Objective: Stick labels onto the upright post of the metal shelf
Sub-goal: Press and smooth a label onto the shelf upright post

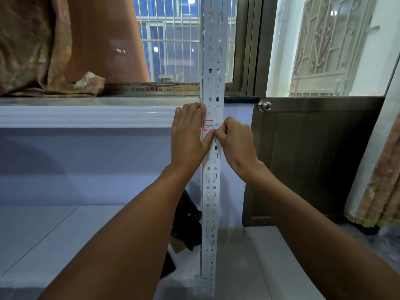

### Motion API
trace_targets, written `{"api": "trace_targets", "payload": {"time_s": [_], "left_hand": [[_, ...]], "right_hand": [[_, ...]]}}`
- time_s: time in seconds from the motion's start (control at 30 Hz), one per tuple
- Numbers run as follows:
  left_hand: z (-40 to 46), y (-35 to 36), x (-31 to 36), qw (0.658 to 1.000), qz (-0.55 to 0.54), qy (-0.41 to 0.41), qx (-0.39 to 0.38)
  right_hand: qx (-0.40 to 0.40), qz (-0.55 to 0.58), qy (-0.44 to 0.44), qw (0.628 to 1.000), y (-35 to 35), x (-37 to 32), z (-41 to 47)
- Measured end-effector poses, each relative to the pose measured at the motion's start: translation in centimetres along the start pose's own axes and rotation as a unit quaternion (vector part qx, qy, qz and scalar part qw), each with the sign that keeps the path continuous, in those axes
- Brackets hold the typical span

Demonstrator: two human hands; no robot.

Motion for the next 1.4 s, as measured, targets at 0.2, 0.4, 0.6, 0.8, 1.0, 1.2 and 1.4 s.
{"api": "trace_targets", "payload": {"time_s": [0.2,0.4,0.6,0.8,1.0,1.2,1.4], "left_hand": [[0.0,0.2,-0.1,1.000,0.008,0.007,0.003],[0.0,0.4,-0.1,1.000,0.007,0.000,0.004],[-0.1,0.4,0.0,1.000,0.010,-0.002,0.007],[0.0,0.1,-0.1,1.000,0.006,0.002,-0.004],[0.0,-0.1,-0.1,1.000,-0.008,-0.002,-0.007],[0.0,-0.3,0.0,1.000,-0.017,-0.010,-0.015],[0.0,-0.6,0.2,0.999,-0.024,-0.015,-0.021]], "right_hand": [[0.000,0.002,-0.022,1.000,-0.2,0.7,-0.8],[-0.015,-0.065,-0.055,0.996,0.1,0.3,-0.3],[-0.067,-0.212,-0.144,0.964,0.1,0.1,-0.3],[-0.012,-0.031,-0.009,0.999,-0.3,0.4,0.3],[0.033,0.157,0.105,0.981,-0.8,3.1,-2.4],[0.058,0.181,0.056,0.980,-1.0,2.2,-2.3],[0.052,0.153,0.048,0.986,-1.2,1.8,-2.3]]}}
Point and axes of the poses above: each hand's wrist, its own z-axis towards the middle knuckle, its own y-axis out of the palm, x = y × z, the point moved 2 cm from there along z, towards the middle knuckle, and after that the axes turned 15 degrees about z, right-handed, at the moved point
